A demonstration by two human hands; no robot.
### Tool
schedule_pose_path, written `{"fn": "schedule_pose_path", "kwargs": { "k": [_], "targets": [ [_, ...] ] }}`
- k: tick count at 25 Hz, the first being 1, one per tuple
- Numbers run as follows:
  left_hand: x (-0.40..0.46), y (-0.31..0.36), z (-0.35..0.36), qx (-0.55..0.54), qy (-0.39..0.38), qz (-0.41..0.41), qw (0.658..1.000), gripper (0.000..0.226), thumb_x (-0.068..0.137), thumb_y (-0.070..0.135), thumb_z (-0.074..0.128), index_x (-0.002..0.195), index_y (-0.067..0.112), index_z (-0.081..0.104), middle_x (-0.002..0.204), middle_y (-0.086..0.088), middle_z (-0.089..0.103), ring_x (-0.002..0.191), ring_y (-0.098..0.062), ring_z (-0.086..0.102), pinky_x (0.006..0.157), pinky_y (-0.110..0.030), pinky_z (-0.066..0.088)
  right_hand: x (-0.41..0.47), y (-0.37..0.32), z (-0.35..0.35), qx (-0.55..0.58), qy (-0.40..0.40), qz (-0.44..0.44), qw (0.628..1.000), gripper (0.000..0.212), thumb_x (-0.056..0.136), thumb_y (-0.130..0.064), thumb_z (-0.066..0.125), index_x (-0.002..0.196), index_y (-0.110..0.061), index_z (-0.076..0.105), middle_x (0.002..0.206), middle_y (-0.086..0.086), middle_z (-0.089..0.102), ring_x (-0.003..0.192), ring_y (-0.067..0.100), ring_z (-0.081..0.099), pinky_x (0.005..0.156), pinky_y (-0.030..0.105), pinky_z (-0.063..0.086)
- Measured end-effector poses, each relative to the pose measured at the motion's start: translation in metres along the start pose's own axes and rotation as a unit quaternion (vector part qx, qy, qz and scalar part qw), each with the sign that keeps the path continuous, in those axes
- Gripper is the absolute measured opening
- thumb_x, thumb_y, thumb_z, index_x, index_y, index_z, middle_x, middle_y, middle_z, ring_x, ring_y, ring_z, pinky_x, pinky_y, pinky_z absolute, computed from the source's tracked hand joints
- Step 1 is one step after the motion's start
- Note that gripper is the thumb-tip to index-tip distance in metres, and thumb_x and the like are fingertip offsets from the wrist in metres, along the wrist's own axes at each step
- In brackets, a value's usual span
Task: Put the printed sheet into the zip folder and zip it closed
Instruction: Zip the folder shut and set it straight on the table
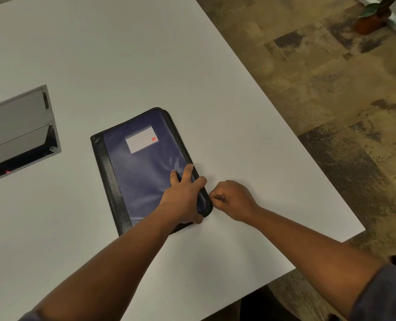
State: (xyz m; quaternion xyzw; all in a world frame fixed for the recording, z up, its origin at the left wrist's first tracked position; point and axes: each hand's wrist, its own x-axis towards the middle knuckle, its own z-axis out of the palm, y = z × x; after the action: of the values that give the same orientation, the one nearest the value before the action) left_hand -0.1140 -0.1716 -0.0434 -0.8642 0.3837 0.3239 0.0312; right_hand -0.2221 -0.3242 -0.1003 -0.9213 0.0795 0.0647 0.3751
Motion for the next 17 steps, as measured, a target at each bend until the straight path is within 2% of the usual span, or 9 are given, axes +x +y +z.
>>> {"fn": "schedule_pose_path", "kwargs": {
  "k": [3,8,12,17],
  "targets": [
    [0.0,-0.004,0.002,-0.01,0.009,0.008,1.0,0.102,0.053,0.043,0.091,0.134,0.042,0.029,0.158,0.012,-0.008,0.147,-0.052,0.005,0.086,-0.055,0.057,0.001,0.0,-0.001,-0.006,0.014,-0.013,1.0,0.017,0.089,-0.02,0.063,0.073,-0.018,0.07,0.073,-0.006,0.067,0.067,0.013,0.052,0.064,0.036,0.049],
    [-0.001,-0.008,0.005,-0.02,0.016,0.013,1.0,0.104,0.053,0.043,0.09,0.136,0.045,0.027,0.16,0.013,-0.014,0.15,-0.05,0.005,0.086,-0.053,0.056,0.027,-0.005,-0.007,0.001,0.063,-0.01,0.998,0.015,0.084,-0.013,0.064,0.071,-0.011,0.068,0.07,0.002,0.064,0.065,0.019,0.053,0.059,0.038,0.049],
    [-0.002,-0.008,0.007,-0.004,0.02,0.022,1.0,0.113,0.056,0.044,0.089,0.144,0.048,0.018,0.159,0.014,-0.018,0.15,-0.051,0.004,0.091,-0.054,0.054,0.051,-0.004,-0.011,-0.004,0.053,-0.019,0.998,0.011,0.084,-0.013,0.065,0.076,-0.012,0.073,0.076,0.003,0.068,0.07,0.02,0.059,0.065,0.039,0.052],
    [-0.002,-0.008,0.005,-0.005,0.02,0.025,0.999,0.112,0.059,0.044,0.089,0.147,0.045,0.02,0.162,0.01,-0.017,0.15,-0.05,0.001,0.097,-0.057,0.052,0.079,-0.004,-0.016,-0.021,0.049,-0.038,0.998,0.013,0.085,-0.012,0.065,0.073,-0.013,0.07,0.074,0.001,0.066,0.069,0.016,0.056,0.065,0.039,0.051]
  ]
}}
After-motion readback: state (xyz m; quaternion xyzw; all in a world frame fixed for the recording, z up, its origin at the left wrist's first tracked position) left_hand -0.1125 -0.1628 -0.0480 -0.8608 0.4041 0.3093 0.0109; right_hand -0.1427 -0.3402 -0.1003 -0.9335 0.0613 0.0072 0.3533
